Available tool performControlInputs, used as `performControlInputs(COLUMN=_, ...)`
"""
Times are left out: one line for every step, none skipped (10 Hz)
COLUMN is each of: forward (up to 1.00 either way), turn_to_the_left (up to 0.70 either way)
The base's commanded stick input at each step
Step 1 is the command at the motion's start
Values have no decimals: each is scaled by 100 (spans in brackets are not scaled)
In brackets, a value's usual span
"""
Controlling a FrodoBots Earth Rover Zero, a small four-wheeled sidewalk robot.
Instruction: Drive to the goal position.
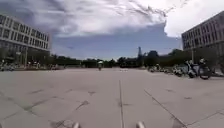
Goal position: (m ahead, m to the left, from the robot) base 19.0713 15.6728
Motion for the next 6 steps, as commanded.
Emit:
performControlInputs(forward=70, turn_to_the_left=0)
performControlInputs(forward=70, turn_to_the_left=0)
performControlInputs(forward=70, turn_to_the_left=0)
performControlInputs(forward=70, turn_to_the_left=0)
performControlInputs(forward=70, turn_to_the_left=0)
performControlInputs(forward=70, turn_to_the_left=0)
